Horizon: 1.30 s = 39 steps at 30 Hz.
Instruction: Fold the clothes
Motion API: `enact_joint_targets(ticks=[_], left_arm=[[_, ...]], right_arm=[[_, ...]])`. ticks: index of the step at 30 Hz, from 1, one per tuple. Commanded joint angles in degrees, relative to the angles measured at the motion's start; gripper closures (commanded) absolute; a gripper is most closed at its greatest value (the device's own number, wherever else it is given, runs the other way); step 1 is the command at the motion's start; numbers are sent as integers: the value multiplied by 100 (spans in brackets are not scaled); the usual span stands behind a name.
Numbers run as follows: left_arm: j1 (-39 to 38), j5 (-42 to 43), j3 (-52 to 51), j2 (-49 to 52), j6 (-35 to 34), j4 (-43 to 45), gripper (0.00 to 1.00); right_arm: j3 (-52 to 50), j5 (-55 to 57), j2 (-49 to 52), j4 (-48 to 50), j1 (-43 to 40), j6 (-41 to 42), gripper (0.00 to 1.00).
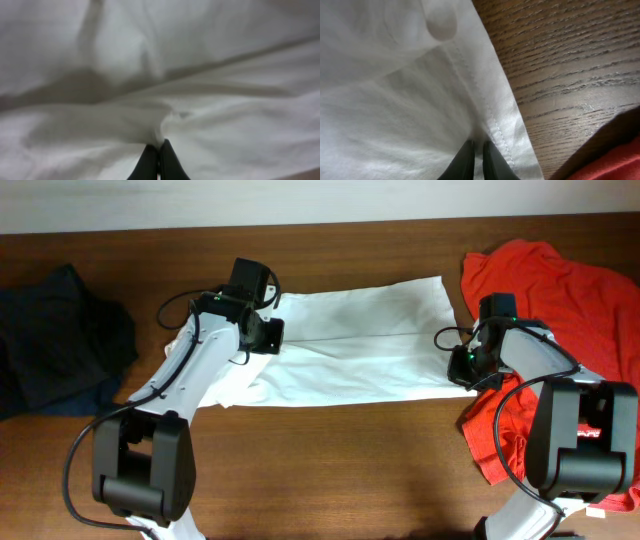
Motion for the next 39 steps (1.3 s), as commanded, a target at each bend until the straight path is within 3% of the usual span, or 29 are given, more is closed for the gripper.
enact_joint_targets(ticks=[1,2,3,4,5,7,12,16,25,28,31,38,39], left_arm=[[11,219,68,33,-7,308,99],[2,337,68,42,-7,374,99],[-4,365,68,50,-13,400,85],[-7,363,57,55,-26,400,50],[-7,358,57,55,-22,352,27],[94,118,59,55,-24,-17,17],[1010,-448,57,55,-597,-1224,15],[1882,-306,33,96,-841,-1220,15],[2492,48,-509,977,-839,-1145,25],[2651,-332,-599,1239,-844,-1196,25],[2907,-909,-599,1250,-1016,-1727,24],[3309,-1034,-597,1250,-1187,-2708,20],[3303,-1029,-597,1237,-1187,-2710,20]], right_arm=[[-188,155,90,-63,20,2,89],[-188,155,90,-63,20,2,89],[-188,155,90,-63,20,2,89],[-188,157,90,-63,20,2,89],[-188,155,90,-61,20,2,89],[-188,157,90,-68,20,0,88],[-188,155,90,-66,20,2,88],[-188,153,90,-96,20,2,88],[-188,153,90,-278,20,2,88],[-188,153,90,-437,20,2,87],[-195,153,90,-767,20,2,87],[-472,127,90,-1709,20,7,89],[-472,109,90,-1823,20,7,93]])
